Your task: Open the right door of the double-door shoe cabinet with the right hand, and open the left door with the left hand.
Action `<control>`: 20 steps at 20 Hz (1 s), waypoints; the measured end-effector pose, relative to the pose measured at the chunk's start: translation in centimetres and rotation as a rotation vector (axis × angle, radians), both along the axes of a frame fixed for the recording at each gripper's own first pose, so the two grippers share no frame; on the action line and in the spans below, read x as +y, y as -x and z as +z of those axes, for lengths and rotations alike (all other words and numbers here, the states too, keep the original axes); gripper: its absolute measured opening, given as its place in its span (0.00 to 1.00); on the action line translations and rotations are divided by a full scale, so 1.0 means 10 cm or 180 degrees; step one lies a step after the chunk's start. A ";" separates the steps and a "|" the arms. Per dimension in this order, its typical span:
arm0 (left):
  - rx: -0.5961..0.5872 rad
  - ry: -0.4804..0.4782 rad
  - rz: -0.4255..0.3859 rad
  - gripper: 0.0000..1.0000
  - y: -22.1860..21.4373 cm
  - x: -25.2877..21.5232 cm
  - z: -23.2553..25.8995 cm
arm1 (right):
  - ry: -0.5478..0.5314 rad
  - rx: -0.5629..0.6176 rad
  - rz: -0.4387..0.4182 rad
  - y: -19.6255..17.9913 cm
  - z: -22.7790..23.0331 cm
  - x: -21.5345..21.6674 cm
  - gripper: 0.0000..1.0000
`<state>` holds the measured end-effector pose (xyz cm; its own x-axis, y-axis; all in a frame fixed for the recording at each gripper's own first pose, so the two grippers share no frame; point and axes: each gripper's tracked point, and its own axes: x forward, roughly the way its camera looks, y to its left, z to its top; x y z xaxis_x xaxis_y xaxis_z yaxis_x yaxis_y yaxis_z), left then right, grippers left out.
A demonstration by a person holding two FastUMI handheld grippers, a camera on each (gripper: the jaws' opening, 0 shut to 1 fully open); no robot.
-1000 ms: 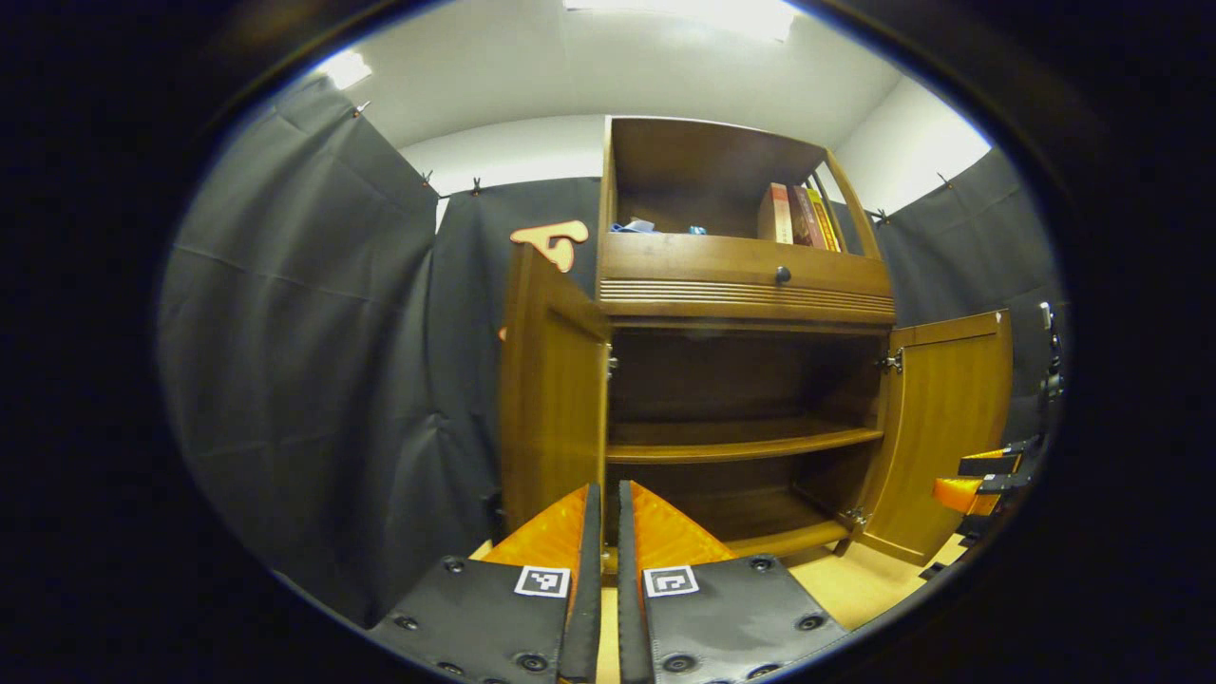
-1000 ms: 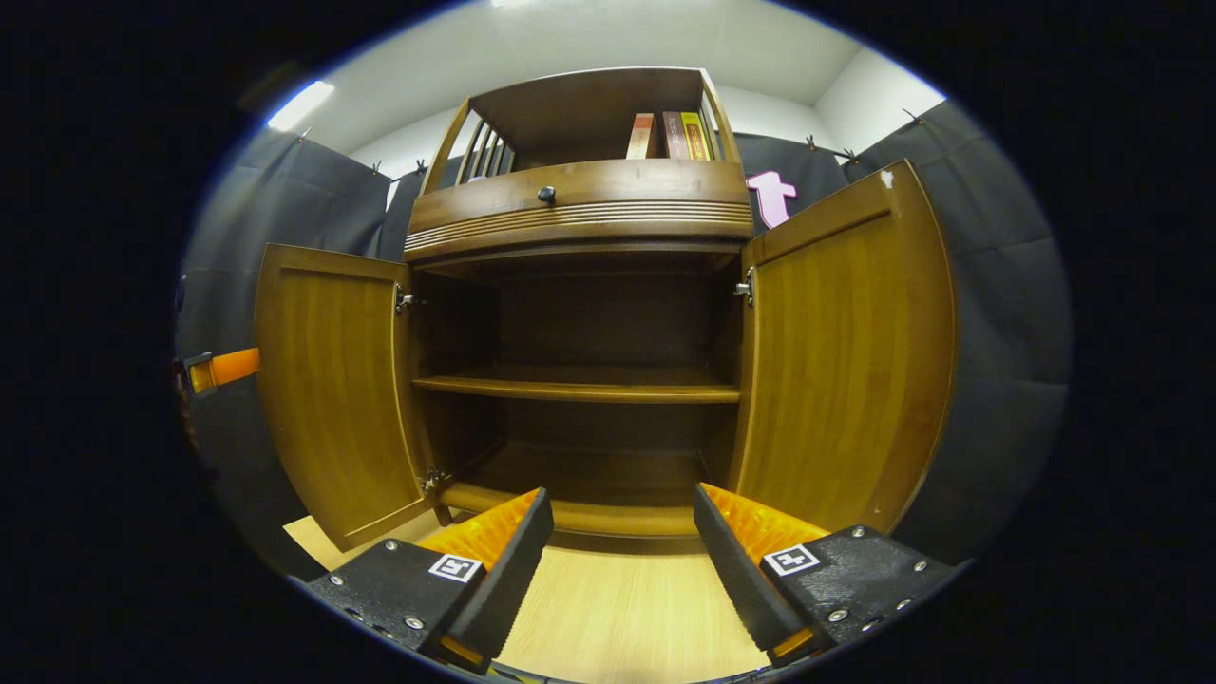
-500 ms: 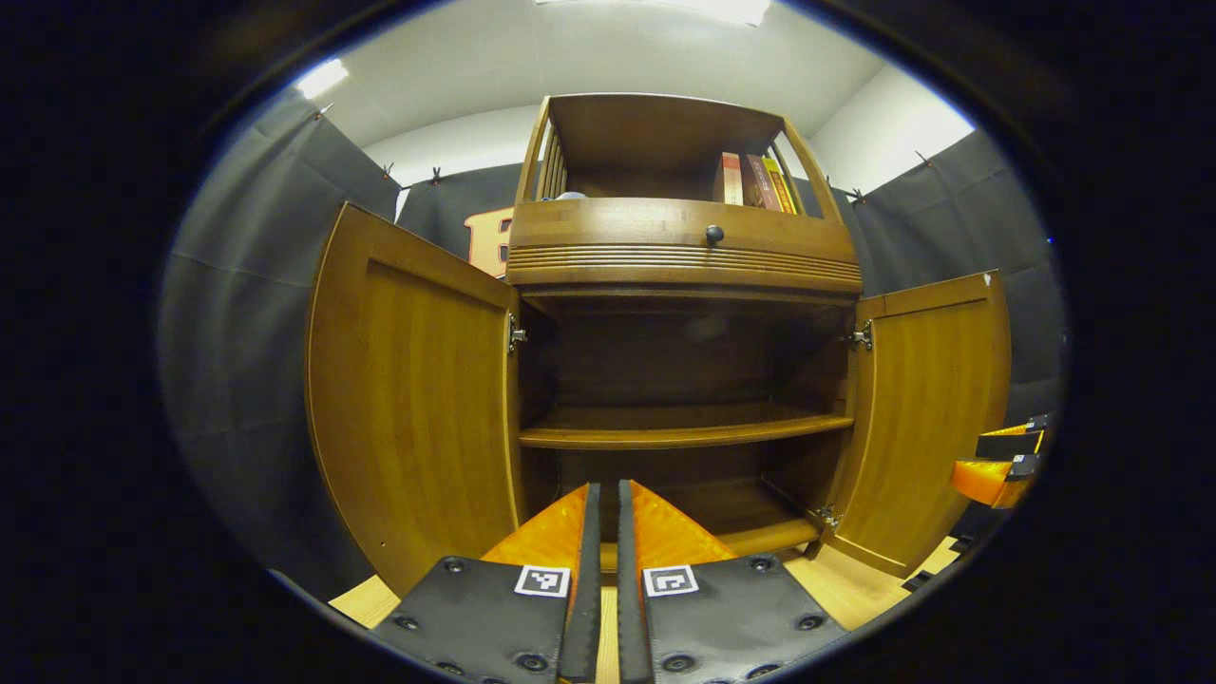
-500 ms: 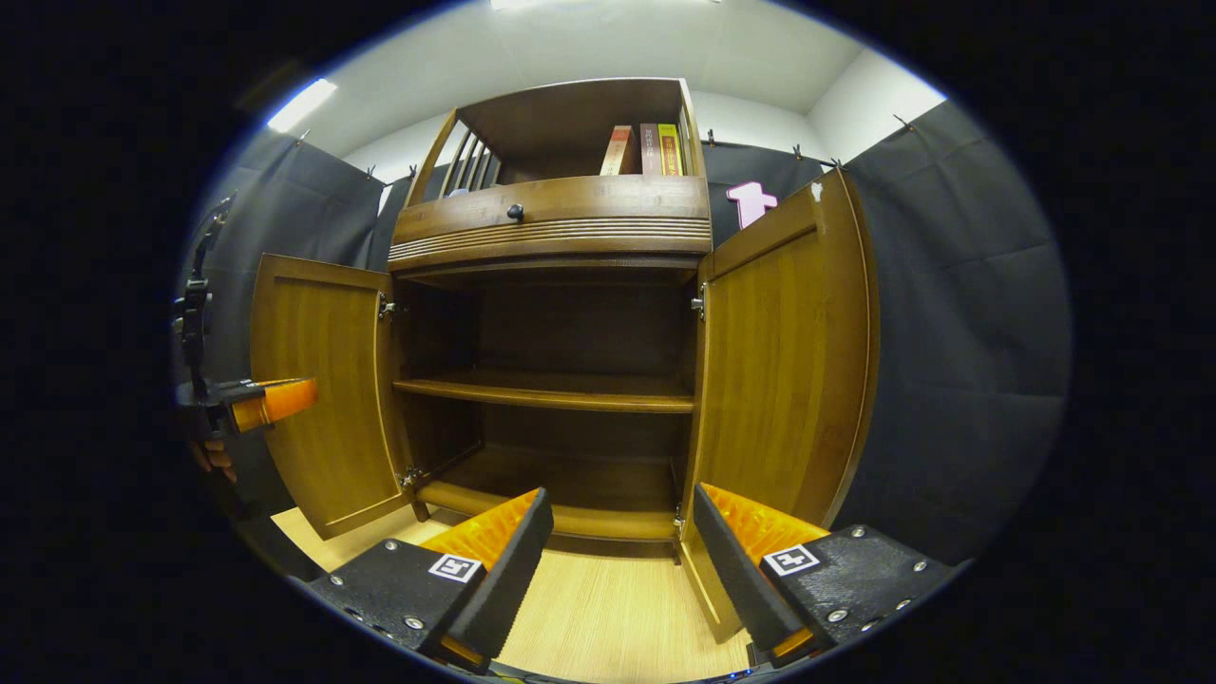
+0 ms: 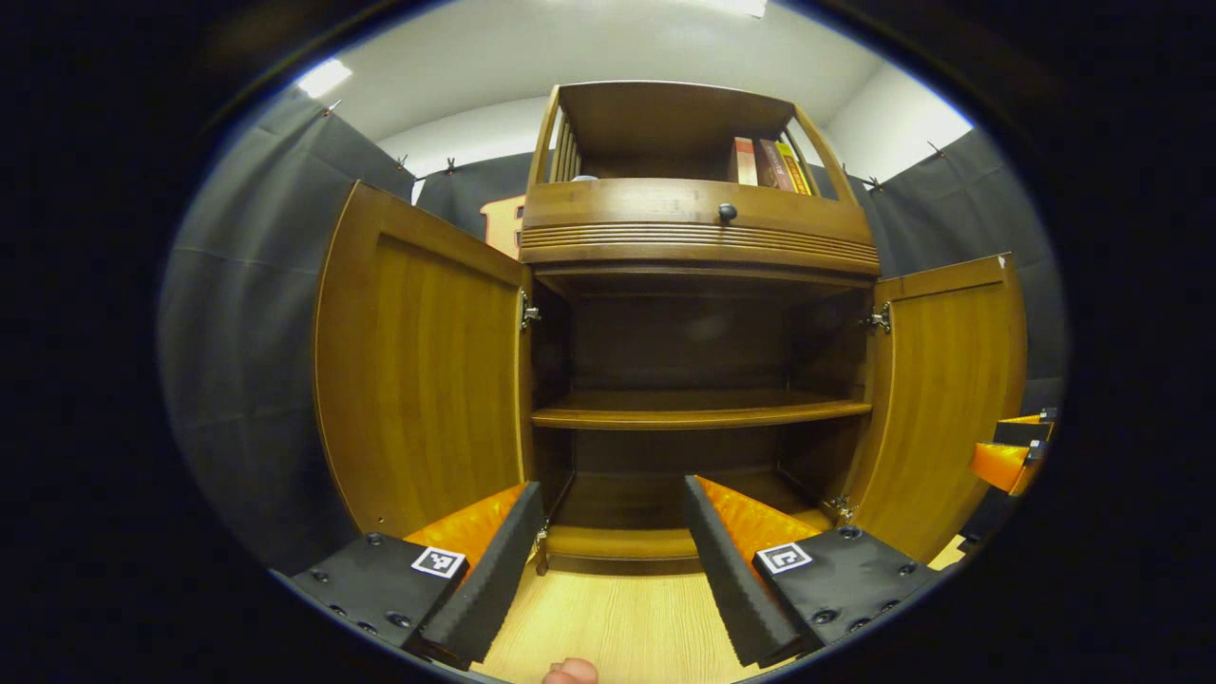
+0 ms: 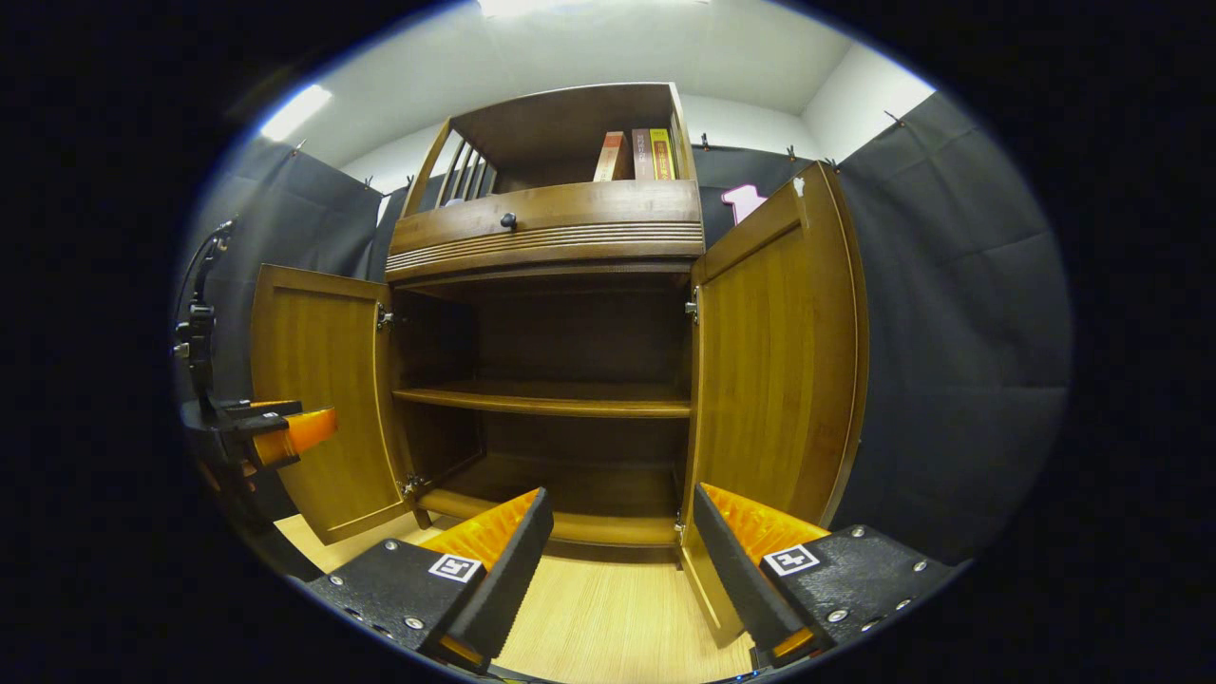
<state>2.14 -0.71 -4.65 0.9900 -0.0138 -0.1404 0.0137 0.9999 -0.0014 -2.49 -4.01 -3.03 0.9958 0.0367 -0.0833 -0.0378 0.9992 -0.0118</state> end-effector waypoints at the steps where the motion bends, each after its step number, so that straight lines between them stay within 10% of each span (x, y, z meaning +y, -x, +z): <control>1: 0.0004 0.0006 0.0004 0.98 0.01 0.00 0.00 | -0.0013 -0.0004 -0.0012 0.00 0.00 0.00 1.00; 20: -0.0145 -0.0091 0.0069 0.96 0.08 0.14 0.11 | -0.0095 0.0026 0.0016 0.05 -0.01 0.09 1.00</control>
<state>1.36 0.67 -3.55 0.9954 0.0110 -0.0953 -0.0085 0.9996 0.0272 -2.97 -3.12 -3.16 0.9949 0.0444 -0.0902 -0.0429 0.9989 0.0182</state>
